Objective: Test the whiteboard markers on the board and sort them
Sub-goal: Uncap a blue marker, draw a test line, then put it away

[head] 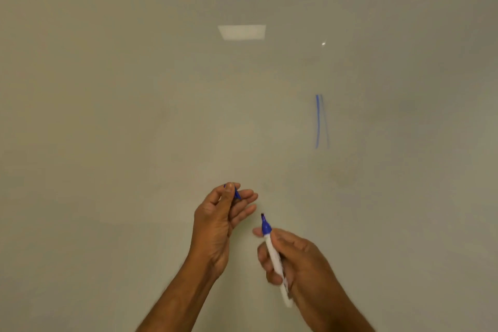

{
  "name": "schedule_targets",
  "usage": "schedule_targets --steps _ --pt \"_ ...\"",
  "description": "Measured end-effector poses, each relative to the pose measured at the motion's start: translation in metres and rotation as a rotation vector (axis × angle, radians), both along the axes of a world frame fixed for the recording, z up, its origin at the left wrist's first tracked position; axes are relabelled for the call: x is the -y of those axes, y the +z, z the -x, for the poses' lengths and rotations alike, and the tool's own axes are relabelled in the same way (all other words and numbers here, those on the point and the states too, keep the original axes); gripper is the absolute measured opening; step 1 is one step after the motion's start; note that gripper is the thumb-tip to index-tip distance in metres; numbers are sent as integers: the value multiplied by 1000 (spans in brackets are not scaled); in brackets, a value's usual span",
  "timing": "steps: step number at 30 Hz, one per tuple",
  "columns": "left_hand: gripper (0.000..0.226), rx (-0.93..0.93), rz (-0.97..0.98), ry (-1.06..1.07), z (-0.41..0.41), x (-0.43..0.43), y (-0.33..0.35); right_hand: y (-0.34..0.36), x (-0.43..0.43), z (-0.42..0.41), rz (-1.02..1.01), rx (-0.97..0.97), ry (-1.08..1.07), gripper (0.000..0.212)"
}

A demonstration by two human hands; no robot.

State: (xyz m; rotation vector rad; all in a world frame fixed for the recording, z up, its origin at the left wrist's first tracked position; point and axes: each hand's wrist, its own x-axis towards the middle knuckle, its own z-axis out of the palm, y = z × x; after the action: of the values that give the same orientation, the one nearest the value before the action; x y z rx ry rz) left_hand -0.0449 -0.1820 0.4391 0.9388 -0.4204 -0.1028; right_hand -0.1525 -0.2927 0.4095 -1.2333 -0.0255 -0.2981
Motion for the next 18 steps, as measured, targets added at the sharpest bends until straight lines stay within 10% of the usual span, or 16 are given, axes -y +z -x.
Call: schedule_targets --steps 5,10,18 --pt "23 163 -36 38 -11 0 21 36 9 0 -25 280 -336 23" --pt "20 639 -247 363 -15 16 37 64 27 -5 -480 430 -143 32" --pt "43 919 -314 557 -54 66 60 106 52 -30 198 555 -756 33"
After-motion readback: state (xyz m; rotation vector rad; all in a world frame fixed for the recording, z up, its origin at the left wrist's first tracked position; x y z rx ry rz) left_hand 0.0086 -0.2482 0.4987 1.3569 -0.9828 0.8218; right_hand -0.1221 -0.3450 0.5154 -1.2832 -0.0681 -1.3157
